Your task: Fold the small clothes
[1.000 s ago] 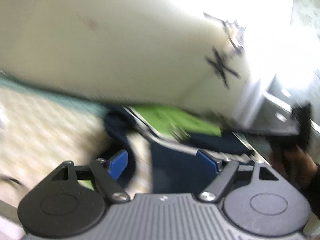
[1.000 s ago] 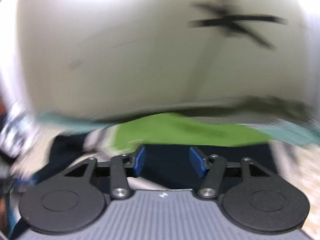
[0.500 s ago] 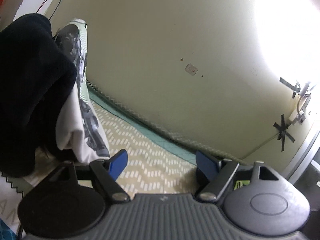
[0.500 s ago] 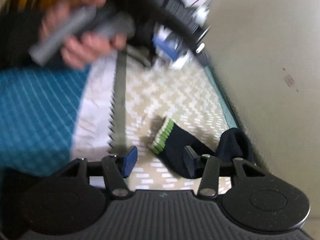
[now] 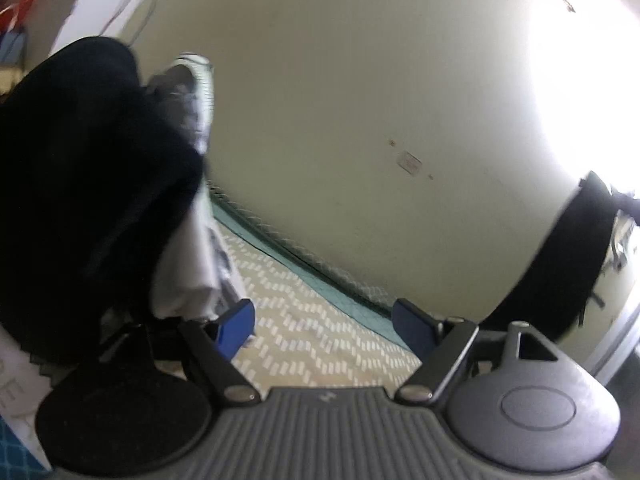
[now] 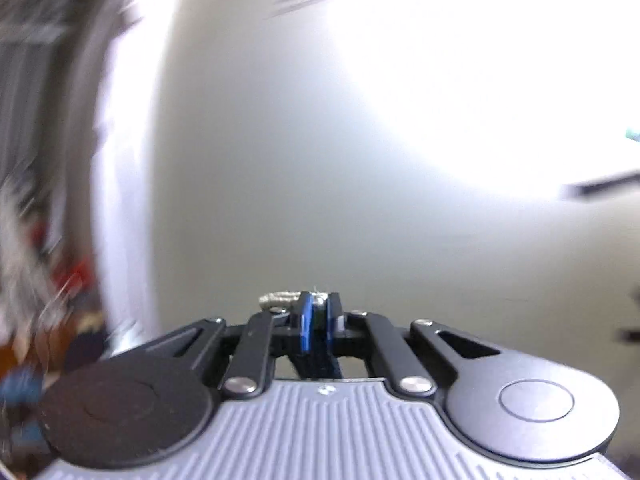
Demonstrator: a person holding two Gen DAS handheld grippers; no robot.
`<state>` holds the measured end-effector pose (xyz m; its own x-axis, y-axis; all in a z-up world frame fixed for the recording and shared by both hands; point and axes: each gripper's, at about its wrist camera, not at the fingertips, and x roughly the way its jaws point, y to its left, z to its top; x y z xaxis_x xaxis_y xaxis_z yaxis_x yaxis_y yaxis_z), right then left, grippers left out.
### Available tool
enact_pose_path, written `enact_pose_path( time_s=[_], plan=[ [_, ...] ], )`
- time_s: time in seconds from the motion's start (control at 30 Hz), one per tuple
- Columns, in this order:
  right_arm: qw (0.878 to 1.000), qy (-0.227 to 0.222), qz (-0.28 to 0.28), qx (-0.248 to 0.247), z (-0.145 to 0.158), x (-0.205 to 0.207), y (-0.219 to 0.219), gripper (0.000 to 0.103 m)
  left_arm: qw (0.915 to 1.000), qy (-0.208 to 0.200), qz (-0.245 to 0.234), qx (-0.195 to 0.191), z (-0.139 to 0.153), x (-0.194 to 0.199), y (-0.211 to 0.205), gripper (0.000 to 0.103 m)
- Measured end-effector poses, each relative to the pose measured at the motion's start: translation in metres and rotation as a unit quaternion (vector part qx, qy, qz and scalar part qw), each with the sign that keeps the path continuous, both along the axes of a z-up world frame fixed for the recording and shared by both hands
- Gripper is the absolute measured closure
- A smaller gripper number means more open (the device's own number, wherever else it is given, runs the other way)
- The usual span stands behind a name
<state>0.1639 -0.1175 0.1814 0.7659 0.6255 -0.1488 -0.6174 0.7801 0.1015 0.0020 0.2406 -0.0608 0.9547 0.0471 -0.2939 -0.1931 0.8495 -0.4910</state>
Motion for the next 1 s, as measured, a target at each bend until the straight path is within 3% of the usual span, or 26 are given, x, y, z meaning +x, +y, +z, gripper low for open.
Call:
enact_pose_path(
  time_s=[0.1,0.23,0.3,0.43,0.53,0.6,0.63,0.7,0.73,0.77,0.83,0.9,0.97,1.0],
  plan=[
    [0.994,0.065,-0.073,0.055,-0.026,0.022,-0.084,0.103,0.9990,0.019,-0.034,0.022,-0.001,0.012,-0.016,0.025],
    [0.967,0.169,-0.154,0.116,-0.100,0.034,-0.184,0.103,0.9918,0.048,-0.099,0.064,0.010,0.043,-0.056,0.025],
    [0.955,0.183,-0.189,0.135,-0.134,0.029,-0.215,0.103,0.9860,0.059,-0.128,0.088,0.020,0.069,-0.083,0.025],
    [0.918,0.223,-0.269,0.188,-0.192,0.005,-0.269,0.103,0.9767,0.087,-0.170,0.098,0.026,0.130,-0.139,0.026],
    [0.913,0.231,-0.299,0.155,-0.216,-0.022,-0.274,0.102,0.9694,0.115,-0.191,0.103,0.013,0.178,-0.173,0.027],
    [0.919,0.212,-0.308,0.123,-0.217,-0.032,-0.274,0.071,0.9655,0.136,-0.201,0.096,0.001,0.201,-0.189,0.027],
    [0.919,0.193,-0.325,0.109,-0.213,-0.037,-0.276,0.041,0.9642,0.147,-0.203,0.086,-0.006,0.210,-0.195,0.028],
    [0.928,0.153,-0.326,0.092,-0.206,-0.037,-0.280,0.044,0.9616,0.171,-0.206,0.060,-0.022,0.229,-0.198,0.040],
    [0.931,0.150,-0.321,0.084,-0.203,-0.035,-0.280,0.044,0.9596,0.178,-0.212,0.049,-0.027,0.234,-0.202,0.078],
    [0.932,0.153,-0.319,0.080,-0.203,-0.031,-0.279,0.044,0.9573,0.177,-0.224,0.044,-0.030,0.233,-0.204,0.092],
    [0.929,0.180,-0.314,0.078,-0.212,-0.015,-0.278,0.044,0.9634,0.149,-0.215,0.056,-0.026,0.222,-0.203,0.092],
    [0.929,0.210,-0.295,0.080,-0.225,-0.012,-0.275,0.056,0.9676,0.119,-0.213,0.066,-0.020,0.213,-0.202,0.093],
    [0.933,0.218,-0.278,0.062,-0.236,-0.010,-0.264,0.098,0.9683,0.124,-0.203,0.077,-0.023,0.207,-0.203,0.093],
    [0.935,0.212,-0.278,0.052,-0.236,-0.009,-0.259,0.098,0.9681,0.129,-0.199,0.079,-0.025,0.206,-0.204,0.093]
  ],
)
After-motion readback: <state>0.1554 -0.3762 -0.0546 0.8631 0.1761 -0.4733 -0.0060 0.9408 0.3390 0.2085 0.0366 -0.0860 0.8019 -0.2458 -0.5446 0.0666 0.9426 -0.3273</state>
